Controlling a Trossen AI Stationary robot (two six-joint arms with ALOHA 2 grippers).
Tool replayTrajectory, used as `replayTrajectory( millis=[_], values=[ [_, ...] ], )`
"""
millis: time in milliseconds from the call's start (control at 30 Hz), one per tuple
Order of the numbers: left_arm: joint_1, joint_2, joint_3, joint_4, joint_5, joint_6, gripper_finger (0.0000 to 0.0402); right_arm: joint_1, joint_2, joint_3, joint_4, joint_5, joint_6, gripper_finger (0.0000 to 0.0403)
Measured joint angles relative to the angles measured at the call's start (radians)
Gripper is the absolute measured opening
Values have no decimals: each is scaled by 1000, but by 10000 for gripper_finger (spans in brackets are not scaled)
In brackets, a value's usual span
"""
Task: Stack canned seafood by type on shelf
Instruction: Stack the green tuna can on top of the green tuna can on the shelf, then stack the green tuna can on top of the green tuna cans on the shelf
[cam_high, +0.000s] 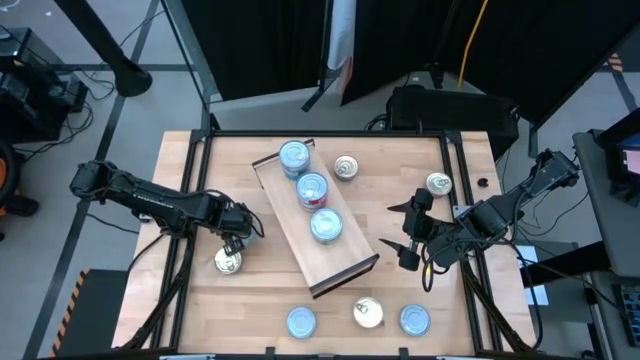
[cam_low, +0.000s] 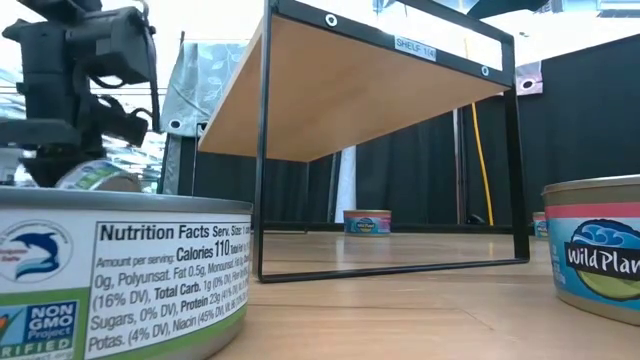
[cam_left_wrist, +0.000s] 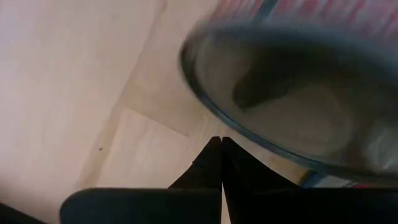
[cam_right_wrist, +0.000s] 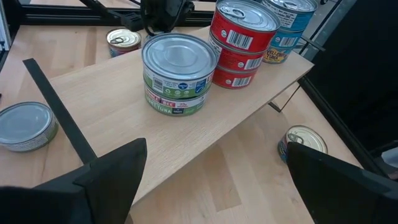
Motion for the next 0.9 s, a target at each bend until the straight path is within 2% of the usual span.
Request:
replayTrajectory(
  millis=[500, 700, 900],
  values=[
    [0, -5, 1, -14, -70, -19, 0, 0, 0, -1, -8, -6, 0, 375],
    [0, -38, 1, 72, -108, -7, 0, 0, 0, -1, -11, -7, 0, 375],
    [0, -37, 1, 157, -118, 66, 0, 0, 0, -1, -11, -7, 0, 375]
  ],
)
